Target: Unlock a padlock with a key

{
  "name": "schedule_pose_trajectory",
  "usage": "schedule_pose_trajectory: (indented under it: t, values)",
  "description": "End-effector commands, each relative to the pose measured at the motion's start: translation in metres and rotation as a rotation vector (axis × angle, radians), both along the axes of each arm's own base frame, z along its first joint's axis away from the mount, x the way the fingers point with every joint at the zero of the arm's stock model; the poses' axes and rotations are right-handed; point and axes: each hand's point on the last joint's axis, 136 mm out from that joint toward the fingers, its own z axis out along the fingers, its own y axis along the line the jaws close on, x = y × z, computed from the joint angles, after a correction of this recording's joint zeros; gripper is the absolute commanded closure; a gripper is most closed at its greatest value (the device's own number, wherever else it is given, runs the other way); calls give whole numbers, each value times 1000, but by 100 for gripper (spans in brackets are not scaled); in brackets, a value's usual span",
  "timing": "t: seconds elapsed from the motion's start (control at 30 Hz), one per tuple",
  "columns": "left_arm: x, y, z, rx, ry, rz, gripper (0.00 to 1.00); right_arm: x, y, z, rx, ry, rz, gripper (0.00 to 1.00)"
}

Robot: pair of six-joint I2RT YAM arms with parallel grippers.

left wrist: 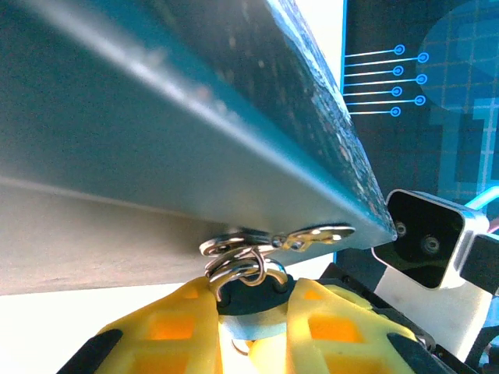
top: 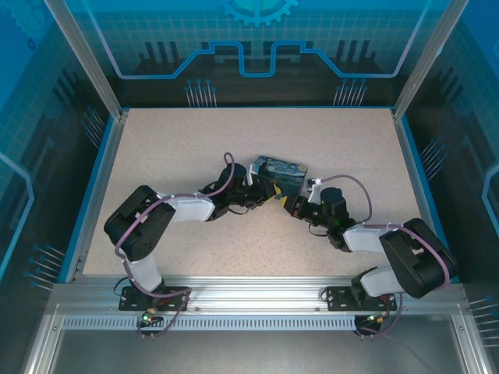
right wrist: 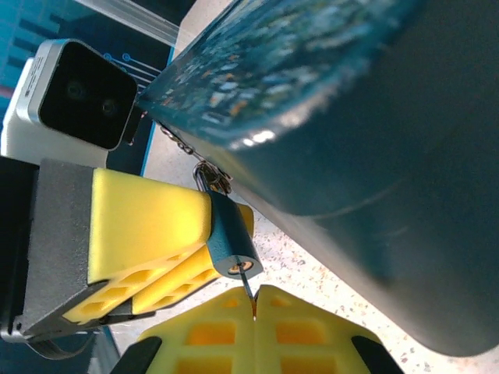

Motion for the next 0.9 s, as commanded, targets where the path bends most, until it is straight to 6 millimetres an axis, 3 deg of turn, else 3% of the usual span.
schedule_pose_trajectory:
  t: [0.0,0.37,0.53,0.67,0.87]
  values:
    - [-12,-10,-5,-25,11,-52,92,0,15,41,157,-36,28,100]
    - [-12,-11,-7,-28,10,-51,92,4,20,49,309,85,0,100]
    - [-13,-11,-8,-29,11,-51,91,3,19,42,215,95,0,100]
    - [-11,-11,-5,-31,3,-46,80,-3,11,24,109,116,-24,100]
    - [-11,-7,-1,-23,-11,-30,58,-8,8,1,86,179,-40,100]
